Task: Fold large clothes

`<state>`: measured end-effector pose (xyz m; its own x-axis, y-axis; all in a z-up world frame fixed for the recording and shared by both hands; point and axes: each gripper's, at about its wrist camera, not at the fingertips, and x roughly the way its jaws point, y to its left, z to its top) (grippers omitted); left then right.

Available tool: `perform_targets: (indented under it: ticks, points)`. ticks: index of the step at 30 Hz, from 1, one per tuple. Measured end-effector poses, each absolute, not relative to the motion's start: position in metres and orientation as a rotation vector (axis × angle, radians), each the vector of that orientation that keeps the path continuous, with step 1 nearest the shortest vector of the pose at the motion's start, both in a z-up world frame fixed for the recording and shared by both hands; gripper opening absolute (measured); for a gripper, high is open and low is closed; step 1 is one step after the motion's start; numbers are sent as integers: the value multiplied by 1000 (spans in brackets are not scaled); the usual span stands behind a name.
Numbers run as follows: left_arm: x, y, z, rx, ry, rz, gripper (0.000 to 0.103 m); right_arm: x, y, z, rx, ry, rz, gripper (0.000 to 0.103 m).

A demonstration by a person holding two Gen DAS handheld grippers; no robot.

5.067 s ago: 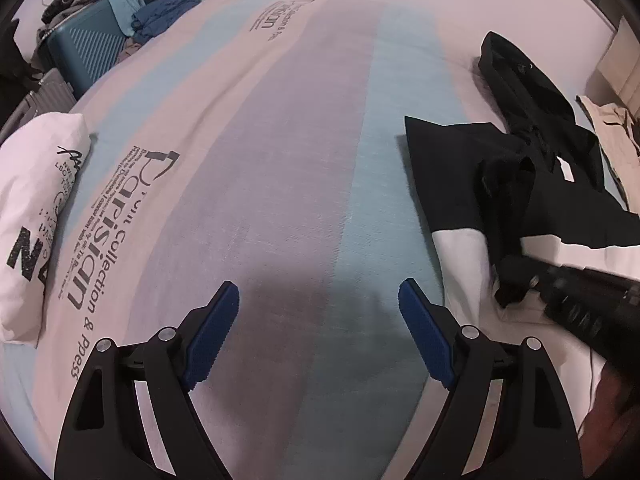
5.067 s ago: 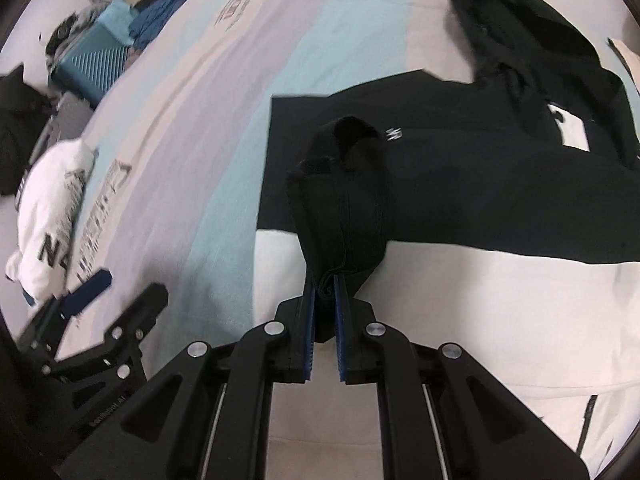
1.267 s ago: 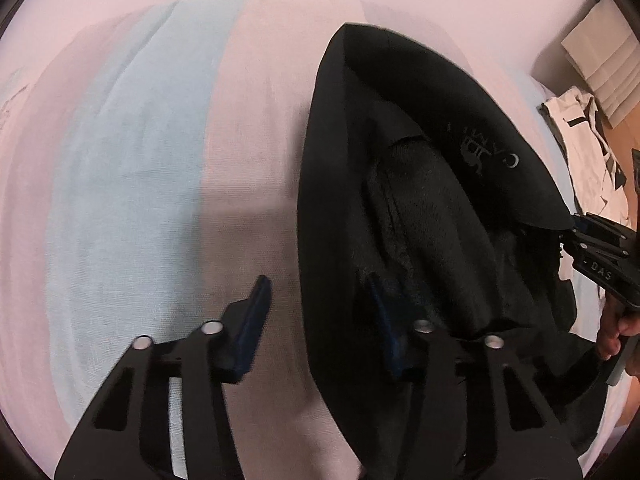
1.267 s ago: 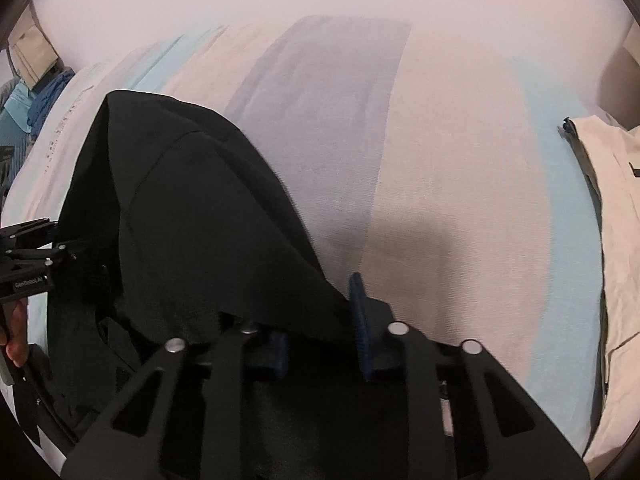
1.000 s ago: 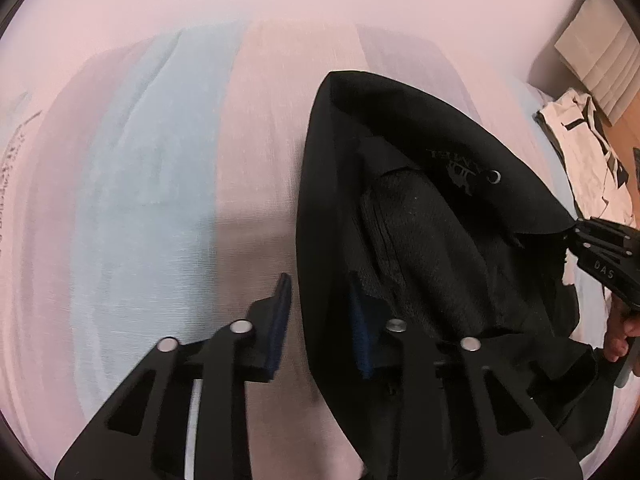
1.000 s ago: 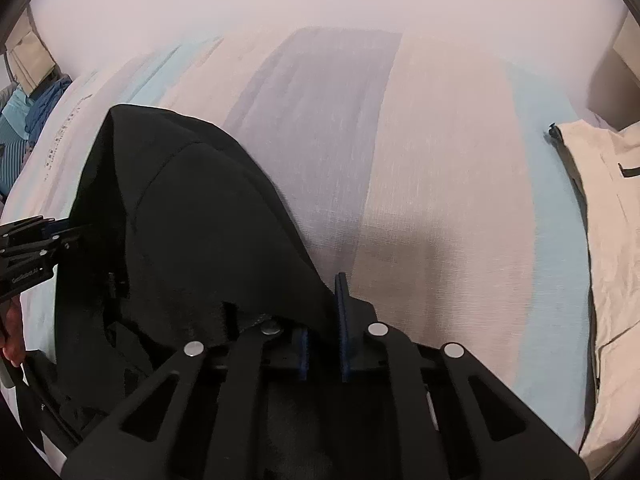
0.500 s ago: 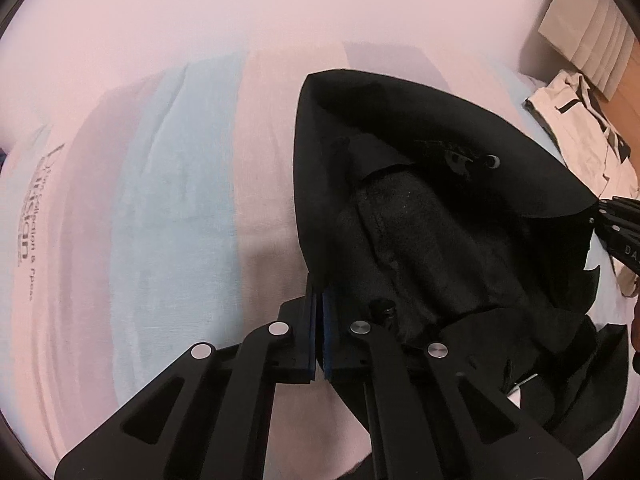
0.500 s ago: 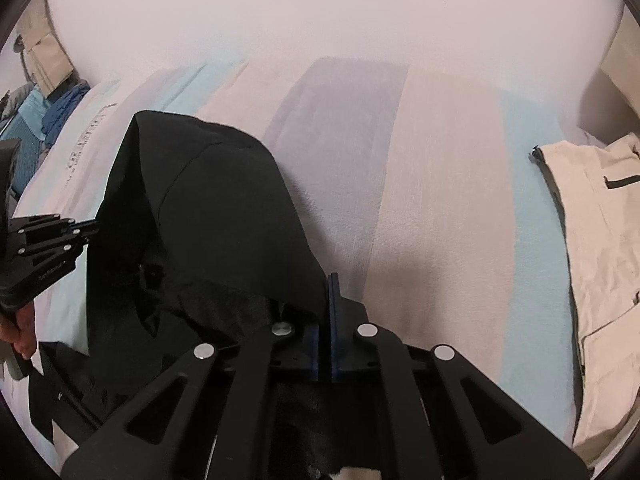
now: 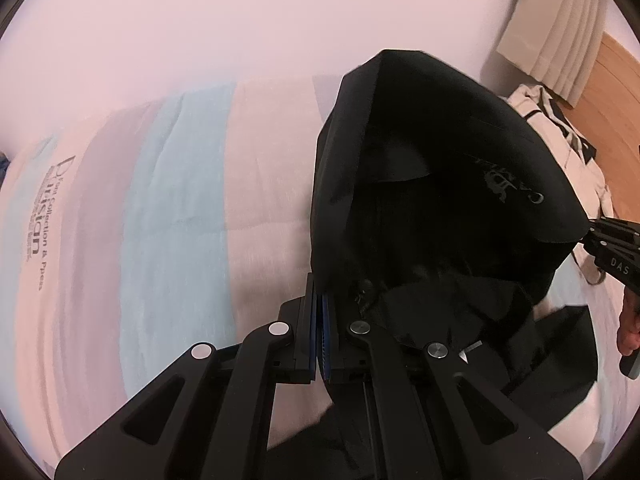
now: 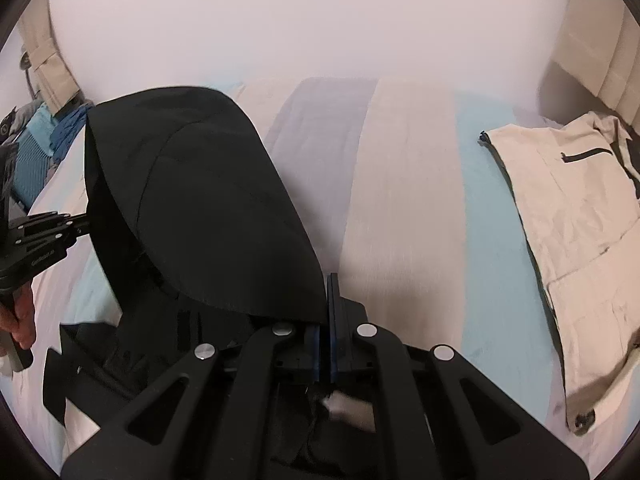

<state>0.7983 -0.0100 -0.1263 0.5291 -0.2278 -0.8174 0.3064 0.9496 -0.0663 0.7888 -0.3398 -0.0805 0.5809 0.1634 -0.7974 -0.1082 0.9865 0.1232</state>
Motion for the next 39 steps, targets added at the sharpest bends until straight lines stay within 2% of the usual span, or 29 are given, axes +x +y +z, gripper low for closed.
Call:
perform_targets:
  ticks: [14, 28, 39]
  points:
    - [676, -11, -95, 97, 779, -389, 0, 698, -357, -71, 189, 914, 148, 2]
    - [576, -3, -113, 202, 694, -381, 0, 595, -351, -105, 266, 923, 109, 2]
    - [530, 9, -137, 239, 721, -386, 0, 550, -336, -132, 211, 957, 113, 2]
